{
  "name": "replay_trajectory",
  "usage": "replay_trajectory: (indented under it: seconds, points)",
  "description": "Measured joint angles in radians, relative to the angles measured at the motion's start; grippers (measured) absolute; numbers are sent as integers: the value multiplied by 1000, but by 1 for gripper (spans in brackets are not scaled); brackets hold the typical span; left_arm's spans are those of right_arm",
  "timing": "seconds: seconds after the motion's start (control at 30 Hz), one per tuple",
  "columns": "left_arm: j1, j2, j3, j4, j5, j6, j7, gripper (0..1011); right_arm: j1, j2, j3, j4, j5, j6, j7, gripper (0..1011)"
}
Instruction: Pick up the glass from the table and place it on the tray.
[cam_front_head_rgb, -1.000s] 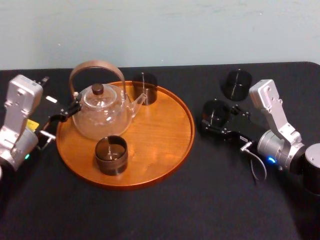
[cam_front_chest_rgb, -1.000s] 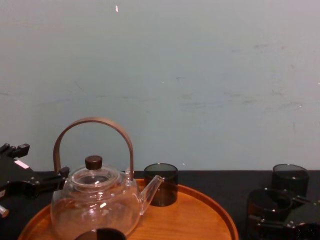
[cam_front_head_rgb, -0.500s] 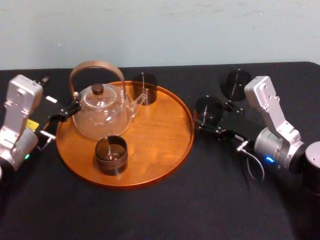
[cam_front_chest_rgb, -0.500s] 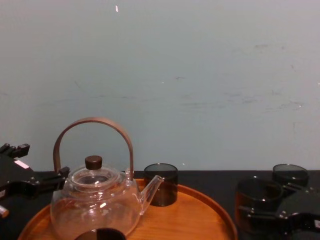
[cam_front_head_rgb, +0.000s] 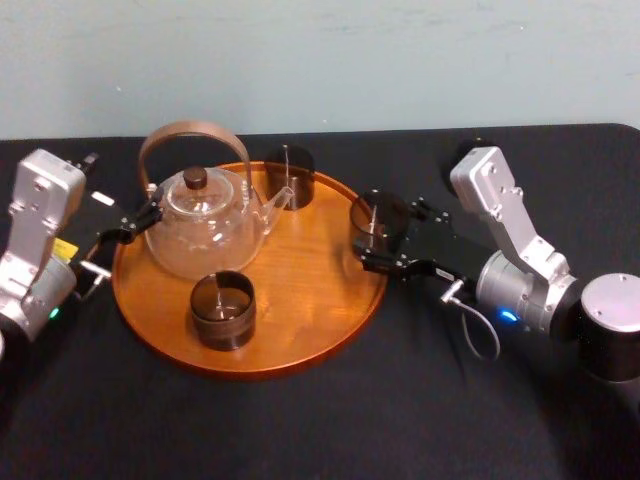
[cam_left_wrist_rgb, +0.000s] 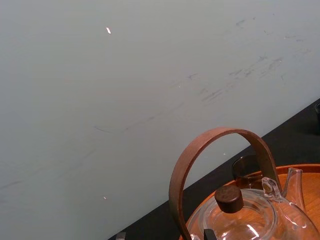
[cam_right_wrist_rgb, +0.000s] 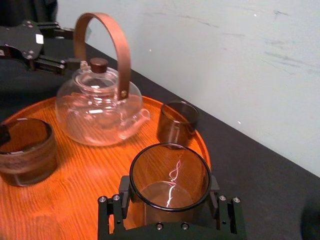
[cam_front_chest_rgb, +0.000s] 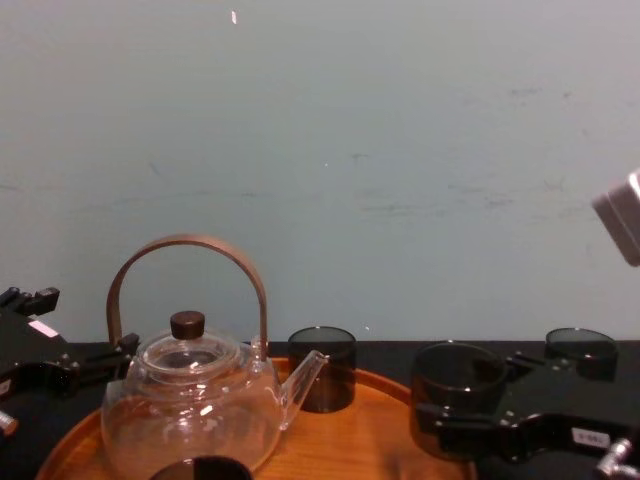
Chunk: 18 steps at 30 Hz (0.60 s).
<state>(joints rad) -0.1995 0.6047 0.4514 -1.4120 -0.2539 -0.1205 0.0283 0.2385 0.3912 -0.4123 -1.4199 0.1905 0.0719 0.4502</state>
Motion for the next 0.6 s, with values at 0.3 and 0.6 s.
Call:
replay_trajectory:
  seconds: [0.3, 0.6]
  points:
    - [0, 0, 0, 0, 0, 0, 0, 1009, 13, -16, -36, -9, -9, 5, 9, 913]
    - [0, 0, 0, 0, 0, 0, 0, 1010, 18, -26, -62, -10, -14, 8, 15, 913]
